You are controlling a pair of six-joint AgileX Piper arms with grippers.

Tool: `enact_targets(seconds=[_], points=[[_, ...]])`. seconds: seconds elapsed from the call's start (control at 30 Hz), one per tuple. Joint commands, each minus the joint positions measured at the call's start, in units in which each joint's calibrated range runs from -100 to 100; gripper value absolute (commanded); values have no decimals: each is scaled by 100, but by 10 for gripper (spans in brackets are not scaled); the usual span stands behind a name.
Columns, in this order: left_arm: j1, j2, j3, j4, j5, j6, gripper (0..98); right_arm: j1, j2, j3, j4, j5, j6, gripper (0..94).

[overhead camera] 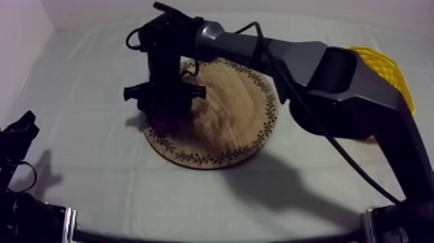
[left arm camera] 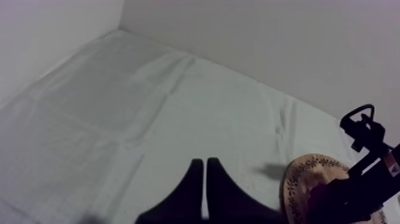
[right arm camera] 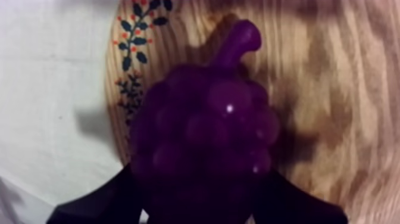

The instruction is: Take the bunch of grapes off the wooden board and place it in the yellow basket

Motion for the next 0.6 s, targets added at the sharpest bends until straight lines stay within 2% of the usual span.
enact_targets(seconds=[0.0,0.57], points=[[2,2,-4,1,0,1,0,14,-99,53,-28,22,15,350],[2,2,-4,1,0,1,0,204,-1936,1335,30,36,269,347]])
